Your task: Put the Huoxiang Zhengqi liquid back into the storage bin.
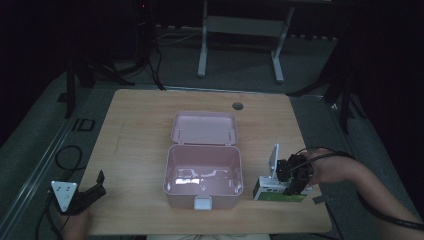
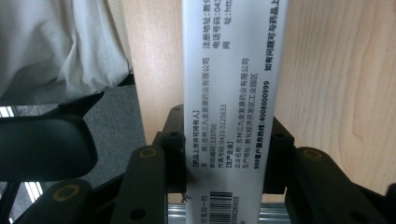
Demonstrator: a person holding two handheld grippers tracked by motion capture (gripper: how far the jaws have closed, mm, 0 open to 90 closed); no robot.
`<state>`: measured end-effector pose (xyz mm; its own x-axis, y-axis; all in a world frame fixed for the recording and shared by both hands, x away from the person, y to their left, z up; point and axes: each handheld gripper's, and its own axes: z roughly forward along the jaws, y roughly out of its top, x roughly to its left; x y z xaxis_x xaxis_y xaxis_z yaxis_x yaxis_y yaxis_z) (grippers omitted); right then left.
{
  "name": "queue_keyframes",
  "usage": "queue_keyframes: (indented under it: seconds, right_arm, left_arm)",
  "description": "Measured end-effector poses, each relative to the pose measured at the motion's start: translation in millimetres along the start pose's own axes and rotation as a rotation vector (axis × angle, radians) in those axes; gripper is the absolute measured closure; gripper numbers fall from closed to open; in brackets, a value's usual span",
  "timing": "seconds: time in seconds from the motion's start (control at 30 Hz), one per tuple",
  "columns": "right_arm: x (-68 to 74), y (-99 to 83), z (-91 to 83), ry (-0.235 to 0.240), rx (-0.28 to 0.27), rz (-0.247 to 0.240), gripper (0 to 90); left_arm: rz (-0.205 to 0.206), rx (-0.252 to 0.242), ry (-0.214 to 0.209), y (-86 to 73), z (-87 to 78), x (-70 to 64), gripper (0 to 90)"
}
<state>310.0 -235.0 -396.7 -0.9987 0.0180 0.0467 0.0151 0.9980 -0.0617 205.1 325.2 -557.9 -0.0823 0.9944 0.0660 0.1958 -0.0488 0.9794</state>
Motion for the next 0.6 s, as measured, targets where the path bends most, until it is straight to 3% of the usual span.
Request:
queue_keyframes:
  seconds: [0.1, 0.2, 0.37, 0.6]
  right_arm:
    - [2.8, -1.4, -14.1, -0.006, -0.001, 0.001, 61.7]
    - [2.7, -1.9, -16.5, 0.000, -0.003, 0.004, 61.7]
    - [6.4, 2.1, -36.0, -0.023, 0.028, 0.000, 61.8]
    - [9.9, 6.8, -65.7, -0.041, 0.010, -0.002, 61.7]
  left_arm:
    - [-0.002, 0.000, -0.001, 0.0, 0.1, 0.2, 2.2]
    - [-0.002, -0.001, -0.002, 0.0, 0.1, 0.2, 2.2]
    - [-0.001, 0.000, -0.001, -0.1, 0.2, 0.1, 2.2]
    - [-0.001, 0.000, -0.001, 0.0, 0.1, 0.1, 2.2]
